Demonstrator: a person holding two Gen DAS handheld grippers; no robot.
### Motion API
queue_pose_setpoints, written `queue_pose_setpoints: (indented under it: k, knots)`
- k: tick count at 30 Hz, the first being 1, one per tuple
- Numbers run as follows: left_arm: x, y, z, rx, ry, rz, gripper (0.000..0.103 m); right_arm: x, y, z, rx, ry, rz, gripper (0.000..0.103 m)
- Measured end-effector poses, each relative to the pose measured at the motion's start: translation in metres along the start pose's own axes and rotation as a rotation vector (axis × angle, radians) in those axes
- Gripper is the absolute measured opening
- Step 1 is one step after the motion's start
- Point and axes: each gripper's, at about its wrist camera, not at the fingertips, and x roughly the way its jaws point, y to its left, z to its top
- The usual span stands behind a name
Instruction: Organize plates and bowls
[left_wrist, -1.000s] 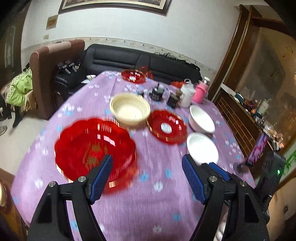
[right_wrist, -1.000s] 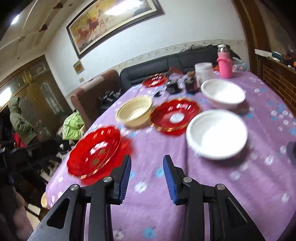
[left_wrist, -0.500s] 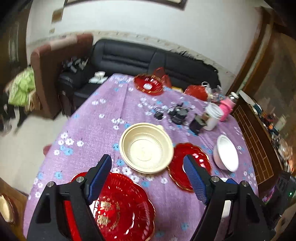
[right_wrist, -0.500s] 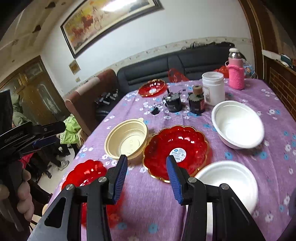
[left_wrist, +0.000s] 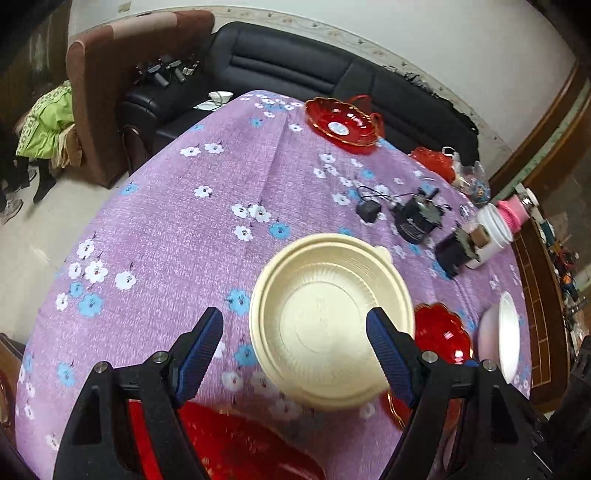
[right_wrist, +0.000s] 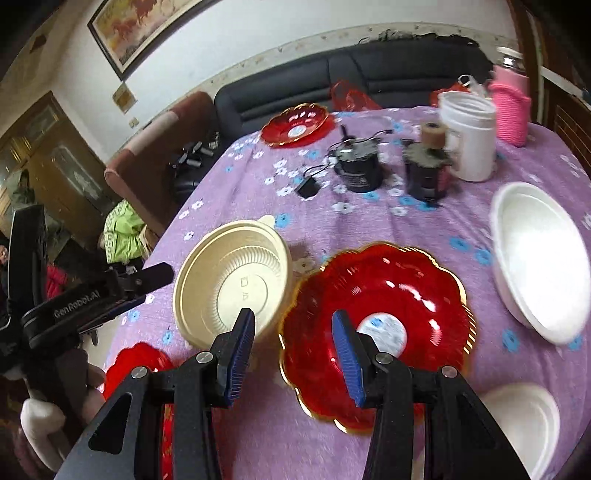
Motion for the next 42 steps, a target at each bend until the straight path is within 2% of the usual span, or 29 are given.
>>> queue_pose_setpoints:
  k: [10, 12, 15, 18, 21, 25, 28, 30, 36, 37, 38, 39, 40, 41, 42]
  knots:
    - [0.039, 0.021, 0.005, -0.069, 0.089, 0.007, 0.079, 0.054, 0.011, 0.033, -0.034, 0.062, -0.051, 0.048]
    - [0.028, 0.026, 0.003, -0.086, 0.07, -0.013, 0.079, 0.044, 0.005, 0.034, -0.013, 0.053, -0.031, 0.048]
    - [-0.002, 0.022, -0.004, -0.066, 0.031, -0.093, 0.079, 0.004, -0.013, 0.029, 0.024, 0.002, 0.023, 0.048]
    - [-0.029, 0.006, -0.021, -0.029, 0.015, -0.15, 0.079, -0.045, -0.04, 0.008, 0.033, -0.06, 0.037, 0.048]
    - [-0.044, -0.025, -0.046, 0.039, 0.031, -0.214, 0.079, -0.086, -0.076, -0.021, 0.04, -0.113, -0.033, 0.047]
    - [-0.048, -0.08, -0.09, 0.139, 0.093, -0.324, 0.079, -0.126, -0.129, -0.061, 0.101, -0.183, -0.183, 0.047]
    - [-0.038, -0.118, -0.124, 0.224, 0.126, -0.351, 0.079, -0.128, -0.158, -0.081, 0.166, -0.173, -0.204, 0.047]
    - [-0.026, -0.137, -0.148, 0.253, 0.146, -0.331, 0.079, -0.12, -0.172, -0.093, 0.21, -0.148, -0.197, 0.047]
    - [0.017, -0.161, -0.183, 0.221, 0.239, -0.318, 0.079, -0.095, -0.181, -0.116, 0.238, -0.09, -0.111, 0.046]
    - [0.023, -0.165, -0.187, 0.221, 0.252, -0.319, 0.078, -0.091, -0.179, -0.117, 0.235, -0.084, -0.101, 0.043]
    - [0.026, -0.167, -0.19, 0.226, 0.258, -0.314, 0.078, -0.089, -0.178, -0.118, 0.232, -0.08, -0.09, 0.027]
    - [0.03, -0.17, -0.194, 0.233, 0.265, -0.301, 0.076, -0.085, -0.177, -0.118, 0.228, -0.068, -0.068, 0.016]
    - [0.025, -0.171, -0.195, 0.247, 0.237, -0.287, 0.069, -0.082, -0.177, -0.119, 0.23, -0.052, -0.046, 0.015]
    - [0.025, -0.174, -0.196, 0.26, 0.239, -0.283, 0.057, -0.079, -0.176, -0.12, 0.233, -0.038, -0.024, 0.013]
    - [0.027, -0.176, -0.198, 0.271, 0.259, -0.274, 0.04, -0.077, -0.173, -0.12, 0.232, -0.032, -0.013, 0.014]
